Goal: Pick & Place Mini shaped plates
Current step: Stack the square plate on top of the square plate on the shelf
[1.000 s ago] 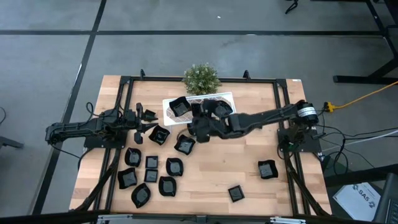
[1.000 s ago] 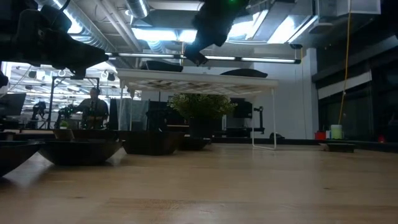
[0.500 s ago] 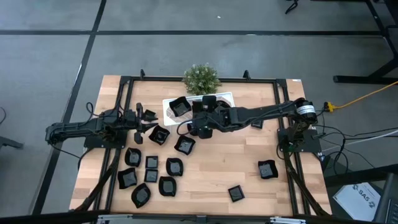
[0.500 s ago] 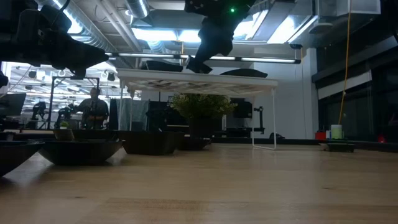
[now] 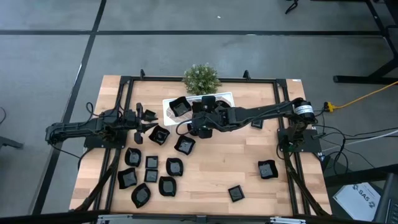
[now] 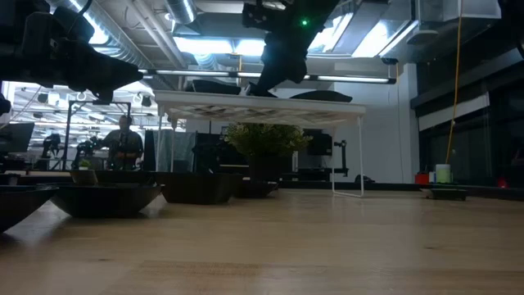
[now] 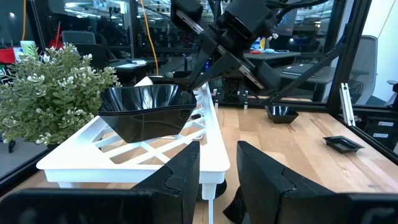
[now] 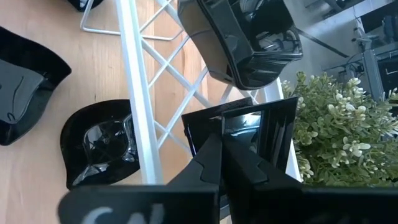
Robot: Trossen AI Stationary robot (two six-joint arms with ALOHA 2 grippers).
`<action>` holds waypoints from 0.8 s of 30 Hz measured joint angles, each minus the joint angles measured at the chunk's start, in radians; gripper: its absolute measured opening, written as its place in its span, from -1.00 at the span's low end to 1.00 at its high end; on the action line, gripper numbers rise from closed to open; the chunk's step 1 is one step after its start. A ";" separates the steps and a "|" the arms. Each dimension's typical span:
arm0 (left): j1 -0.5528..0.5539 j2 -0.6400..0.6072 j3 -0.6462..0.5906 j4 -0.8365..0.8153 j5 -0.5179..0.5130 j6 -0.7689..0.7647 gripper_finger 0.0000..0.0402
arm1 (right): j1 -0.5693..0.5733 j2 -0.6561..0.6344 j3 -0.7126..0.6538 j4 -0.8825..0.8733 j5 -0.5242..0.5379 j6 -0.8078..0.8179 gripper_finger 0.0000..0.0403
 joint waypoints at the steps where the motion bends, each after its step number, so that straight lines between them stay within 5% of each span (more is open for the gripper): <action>1: 0.000 0.000 0.000 0.000 0.000 0.000 -0.50 | 0.000 0.000 0.000 -0.003 -0.001 0.002 -0.96; 24: 0.000 0.000 0.000 0.000 0.000 0.000 -0.50 | 0.019 -0.006 0.000 -0.005 -0.062 -0.036 -0.46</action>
